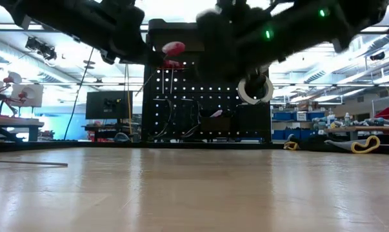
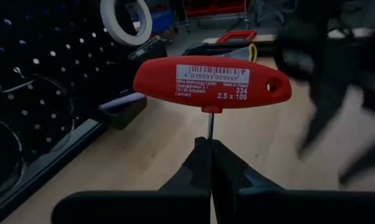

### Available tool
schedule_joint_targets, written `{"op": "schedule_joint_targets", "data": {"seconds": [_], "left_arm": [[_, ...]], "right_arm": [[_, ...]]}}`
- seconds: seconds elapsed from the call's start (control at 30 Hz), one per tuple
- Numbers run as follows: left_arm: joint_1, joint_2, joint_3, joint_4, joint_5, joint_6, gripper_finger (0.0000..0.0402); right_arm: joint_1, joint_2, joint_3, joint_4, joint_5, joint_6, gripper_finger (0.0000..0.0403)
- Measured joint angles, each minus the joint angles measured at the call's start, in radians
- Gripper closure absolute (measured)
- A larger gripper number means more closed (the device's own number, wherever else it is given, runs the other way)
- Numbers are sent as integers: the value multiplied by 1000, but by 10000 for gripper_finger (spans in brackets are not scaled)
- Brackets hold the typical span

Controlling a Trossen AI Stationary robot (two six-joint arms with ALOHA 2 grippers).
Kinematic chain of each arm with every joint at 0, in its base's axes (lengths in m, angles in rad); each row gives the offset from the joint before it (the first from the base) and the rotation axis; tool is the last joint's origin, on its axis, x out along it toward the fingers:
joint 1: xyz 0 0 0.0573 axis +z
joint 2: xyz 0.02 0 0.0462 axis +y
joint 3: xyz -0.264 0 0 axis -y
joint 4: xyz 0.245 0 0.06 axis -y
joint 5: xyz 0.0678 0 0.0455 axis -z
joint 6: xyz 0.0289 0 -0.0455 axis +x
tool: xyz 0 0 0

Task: Hang tools onto peg board
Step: Hang the red allen wrench on the peg board

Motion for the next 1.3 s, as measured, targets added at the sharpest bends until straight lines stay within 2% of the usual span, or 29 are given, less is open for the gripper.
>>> {"op": "schedule_joint_targets", "data": {"seconds": [0.13, 0.27, 0.53, 0.7, 0.87, 1.0, 1.3], "left_arm": [[0, 18, 0, 46, -19, 22, 401], [-6, 12, 0, 87, -40, 63, 401], [-35, 5, 2, 143, -64, 102, 401], [-35, 5, 2, 150, -65, 99, 401], [-25, 21, 2, 224, -46, 98, 401], [-26, 31, 0, 214, -34, 98, 401], [-26, 32, 0, 210, -32, 98, 401]], "right_arm": [[-29, -42, -19, 200, 39, -91, 239], [-61, -49, -20, 348, 29, -152, 214], [-88, -49, -19, 402, 11, -96, 198], [-124, -49, -19, 491, -68, -57, 202], [-172, -35, 4, 462, -132, 84, 213], [-179, -29, 11, 431, -162, 74, 234], [-175, -31, 12, 426, -171, 55, 328]]}}
